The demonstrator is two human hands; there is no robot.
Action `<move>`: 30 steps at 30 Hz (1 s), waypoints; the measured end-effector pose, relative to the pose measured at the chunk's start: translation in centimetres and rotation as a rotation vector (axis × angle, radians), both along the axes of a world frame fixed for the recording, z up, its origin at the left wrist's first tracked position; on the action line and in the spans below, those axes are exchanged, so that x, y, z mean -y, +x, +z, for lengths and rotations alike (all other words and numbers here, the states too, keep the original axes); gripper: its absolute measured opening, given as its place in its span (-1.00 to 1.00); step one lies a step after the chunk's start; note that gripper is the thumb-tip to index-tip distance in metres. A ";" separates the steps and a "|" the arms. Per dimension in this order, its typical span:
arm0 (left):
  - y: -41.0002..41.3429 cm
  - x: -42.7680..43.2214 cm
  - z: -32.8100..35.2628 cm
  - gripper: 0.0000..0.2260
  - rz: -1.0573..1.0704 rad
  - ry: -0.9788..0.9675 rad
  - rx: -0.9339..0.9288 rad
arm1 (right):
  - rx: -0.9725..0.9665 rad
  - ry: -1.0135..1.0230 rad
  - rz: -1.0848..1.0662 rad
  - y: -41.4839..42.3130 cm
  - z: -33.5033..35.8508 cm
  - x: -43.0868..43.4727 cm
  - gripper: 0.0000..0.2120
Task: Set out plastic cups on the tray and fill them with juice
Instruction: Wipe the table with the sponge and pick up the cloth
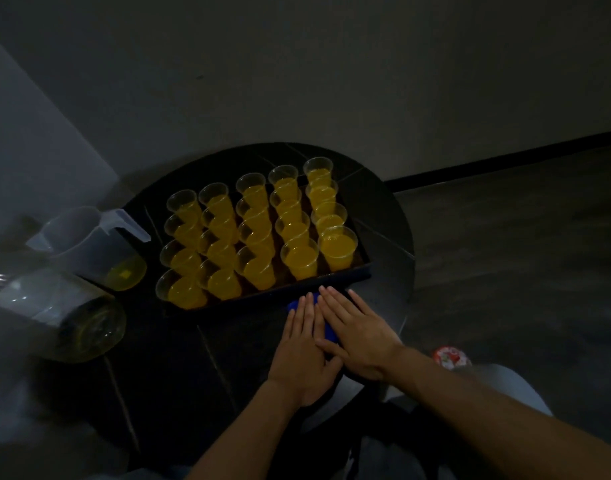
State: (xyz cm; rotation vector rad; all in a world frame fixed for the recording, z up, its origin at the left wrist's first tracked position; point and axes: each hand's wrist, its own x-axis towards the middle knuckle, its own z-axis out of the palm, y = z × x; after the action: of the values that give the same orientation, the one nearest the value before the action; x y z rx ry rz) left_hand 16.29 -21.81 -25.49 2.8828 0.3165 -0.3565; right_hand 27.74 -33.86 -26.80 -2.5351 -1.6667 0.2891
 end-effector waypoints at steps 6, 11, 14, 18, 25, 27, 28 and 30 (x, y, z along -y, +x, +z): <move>1.5 1.5 0.0 -0.11 -0.027 -0.039 0.003 | 0.006 -0.024 -0.034 1.2 0.0 2.0 -0.26; 3.4 3.2 -0.2 -0.12 -0.036 -0.042 0.008 | 0.012 -0.052 -0.052 2.6 0.3 3.9 -0.27; 4.2 4.1 -0.2 -0.11 -0.052 -0.053 0.006 | 0.008 -0.043 -0.074 3.4 0.3 5.0 -0.28; 5.5 5.3 0.0 -0.12 -0.072 -0.077 -0.006 | 0.005 -0.052 -0.105 4.2 0.5 6.4 -0.29; 6.7 4.7 0.5 -0.21 -0.171 -0.133 -0.051 | -0.039 -0.089 -0.248 3.0 1.4 7.0 -0.20; 6.7 4.4 0.6 -0.22 -0.208 -0.116 -0.070 | -0.054 -0.092 -0.291 2.4 1.5 6.8 -0.19; 6.6 4.3 0.8 -0.23 -0.223 -0.111 -0.073 | -0.059 -0.093 -0.307 2.1 1.5 6.8 -0.19; 6.4 4.1 1.1 -0.24 -0.254 -0.106 -0.073 | -0.066 -0.097 -0.336 1.4 1.6 6.7 -0.19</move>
State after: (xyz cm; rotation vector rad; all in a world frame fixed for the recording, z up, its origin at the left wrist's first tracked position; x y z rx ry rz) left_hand 22.67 -25.95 -24.37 2.8129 -0.0572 -0.5065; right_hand 29.11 -40.57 -25.23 -2.7832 -1.2040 0.4258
